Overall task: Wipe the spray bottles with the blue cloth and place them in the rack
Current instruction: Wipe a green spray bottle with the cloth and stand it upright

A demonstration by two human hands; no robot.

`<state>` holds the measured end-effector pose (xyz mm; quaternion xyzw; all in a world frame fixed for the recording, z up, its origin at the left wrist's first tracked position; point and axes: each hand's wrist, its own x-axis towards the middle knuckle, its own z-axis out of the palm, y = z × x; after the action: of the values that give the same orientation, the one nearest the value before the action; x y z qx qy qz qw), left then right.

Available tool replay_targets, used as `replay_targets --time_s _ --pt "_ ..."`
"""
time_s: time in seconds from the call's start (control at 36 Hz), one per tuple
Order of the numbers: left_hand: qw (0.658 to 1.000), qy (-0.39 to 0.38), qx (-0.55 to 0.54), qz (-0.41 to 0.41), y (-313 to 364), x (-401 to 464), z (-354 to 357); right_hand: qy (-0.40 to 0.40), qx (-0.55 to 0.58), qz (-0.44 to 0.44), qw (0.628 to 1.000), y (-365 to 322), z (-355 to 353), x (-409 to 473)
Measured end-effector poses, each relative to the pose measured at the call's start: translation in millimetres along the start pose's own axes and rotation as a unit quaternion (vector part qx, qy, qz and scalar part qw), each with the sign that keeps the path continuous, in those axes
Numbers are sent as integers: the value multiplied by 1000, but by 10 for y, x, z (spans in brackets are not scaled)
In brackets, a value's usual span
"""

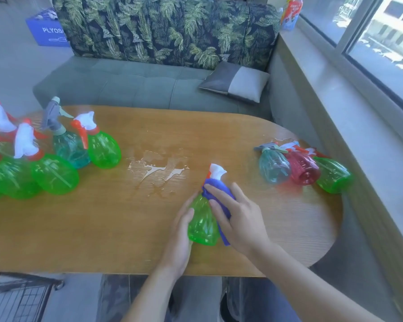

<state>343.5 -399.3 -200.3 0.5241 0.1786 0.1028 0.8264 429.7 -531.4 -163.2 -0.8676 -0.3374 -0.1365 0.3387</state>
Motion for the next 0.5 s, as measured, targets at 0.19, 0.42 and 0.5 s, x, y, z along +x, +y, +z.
replay_targets --time_s 0.19,0.42,0.5 --pt "1000 10 20 15 -7 34 -34 -31 -34 -164 985 -96 26 -302" --pt "999 -14 47 21 17 14 -43 -67 25 -199 977 -49 -110 -303" --pt "999 0 41 13 -3 26 -20 -38 83 -63 994 -26 -158 -56"
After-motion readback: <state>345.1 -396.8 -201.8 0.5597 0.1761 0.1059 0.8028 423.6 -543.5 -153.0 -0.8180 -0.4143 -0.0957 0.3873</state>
